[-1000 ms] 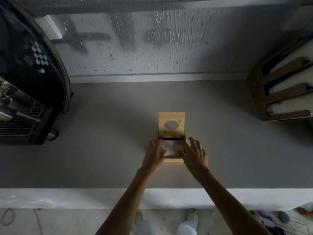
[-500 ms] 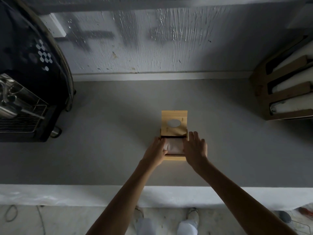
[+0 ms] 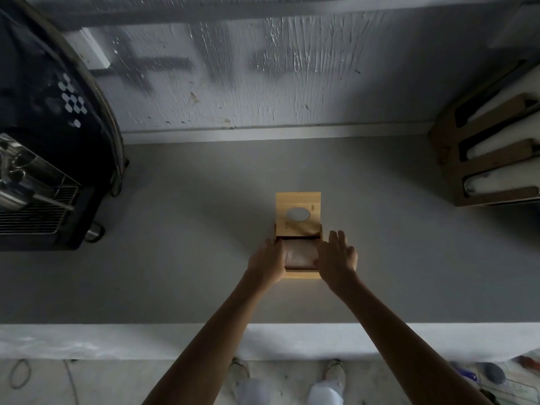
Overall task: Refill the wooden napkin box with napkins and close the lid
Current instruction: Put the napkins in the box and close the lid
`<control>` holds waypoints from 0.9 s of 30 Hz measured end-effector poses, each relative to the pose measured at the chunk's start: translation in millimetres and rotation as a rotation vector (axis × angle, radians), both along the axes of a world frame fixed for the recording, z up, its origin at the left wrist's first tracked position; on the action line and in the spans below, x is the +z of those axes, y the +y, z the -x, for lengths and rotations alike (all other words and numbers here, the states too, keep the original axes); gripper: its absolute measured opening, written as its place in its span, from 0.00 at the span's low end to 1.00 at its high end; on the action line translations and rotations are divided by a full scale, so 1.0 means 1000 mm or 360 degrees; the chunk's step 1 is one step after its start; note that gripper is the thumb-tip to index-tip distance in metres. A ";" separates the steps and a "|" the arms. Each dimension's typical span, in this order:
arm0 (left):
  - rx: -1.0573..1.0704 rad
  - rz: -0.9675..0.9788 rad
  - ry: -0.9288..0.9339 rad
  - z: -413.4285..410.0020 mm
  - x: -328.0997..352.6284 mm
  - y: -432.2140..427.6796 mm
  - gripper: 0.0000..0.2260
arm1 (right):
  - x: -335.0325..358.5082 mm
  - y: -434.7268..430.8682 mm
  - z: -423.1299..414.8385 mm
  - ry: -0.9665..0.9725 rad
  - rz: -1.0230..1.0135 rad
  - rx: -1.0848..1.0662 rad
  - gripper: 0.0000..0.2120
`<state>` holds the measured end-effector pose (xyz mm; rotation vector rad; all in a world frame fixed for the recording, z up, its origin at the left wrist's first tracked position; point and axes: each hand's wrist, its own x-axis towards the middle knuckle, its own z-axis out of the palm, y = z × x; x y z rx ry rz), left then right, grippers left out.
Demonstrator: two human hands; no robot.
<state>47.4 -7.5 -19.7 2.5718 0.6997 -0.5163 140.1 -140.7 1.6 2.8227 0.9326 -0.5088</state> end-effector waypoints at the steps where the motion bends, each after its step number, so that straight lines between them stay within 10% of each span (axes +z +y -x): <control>1: -0.0004 -0.0013 -0.0005 0.001 0.001 0.000 0.26 | -0.001 -0.001 0.000 0.0027 -0.0046 0.0016 0.19; 27: -0.0406 -0.0363 0.0409 -0.014 0.015 0.011 0.24 | -0.016 -0.021 -0.014 0.0121 -0.0095 0.0201 0.26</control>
